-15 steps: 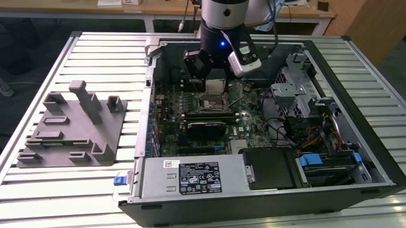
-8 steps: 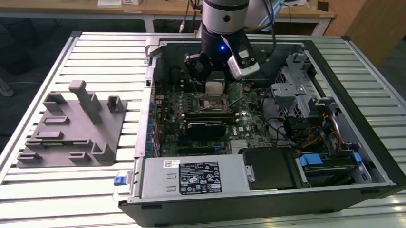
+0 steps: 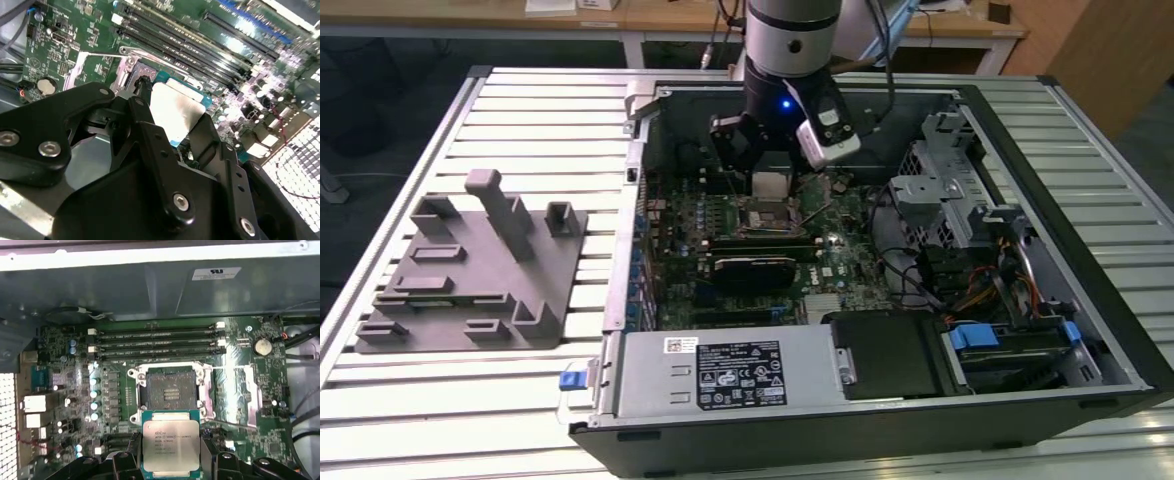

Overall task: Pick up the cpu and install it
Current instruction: 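Pick up the cpu and move it towards the insertion slot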

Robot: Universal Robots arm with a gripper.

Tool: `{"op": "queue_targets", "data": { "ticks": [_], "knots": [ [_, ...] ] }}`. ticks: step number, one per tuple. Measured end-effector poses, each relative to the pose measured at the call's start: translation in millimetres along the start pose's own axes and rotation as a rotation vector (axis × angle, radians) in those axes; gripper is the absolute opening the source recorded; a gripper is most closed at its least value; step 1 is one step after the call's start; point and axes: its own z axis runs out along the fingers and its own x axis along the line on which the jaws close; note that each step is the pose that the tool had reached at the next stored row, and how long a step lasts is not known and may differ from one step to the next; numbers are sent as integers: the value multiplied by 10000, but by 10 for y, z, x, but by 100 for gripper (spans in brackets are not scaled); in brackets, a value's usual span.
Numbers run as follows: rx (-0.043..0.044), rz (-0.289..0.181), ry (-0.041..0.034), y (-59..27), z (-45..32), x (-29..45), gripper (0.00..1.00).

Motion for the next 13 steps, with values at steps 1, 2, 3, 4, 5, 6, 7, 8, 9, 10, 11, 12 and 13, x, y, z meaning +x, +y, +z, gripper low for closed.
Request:
{"op": "queue_targets", "data": {
  "ticks": [1, 2, 3, 4, 5, 6, 7, 8, 9, 10, 11, 12, 13],
  "knots": [
    [-1, -13, 0, 13, 16, -1, 55],
    [0, -25, 1, 24, 32, -3, 55],
    [-1, -38, 1, 34, 47, -5, 55],
    [-1, -50, 1, 43, 63, -10, 55],
    [0, -59, 2, 51, 79, -16, 55],
    [1, -68, 3, 60, 95, -24, 55],
    [3, -76, 4, 68, 108, -30, 55],
    [3, -85, 4, 75, 121, -37, 55],
    [2, -94, 4, 83, 134, -43, 55],
    [2, -104, 4, 91, 147, -49, 55],
    [2, -113, 5, 98, 160, -55, 55],
    [3, -122, 6, 106, 173, -61, 55],
    [4, -131, 8, 113, 187, -66, 55]
  ]
}}
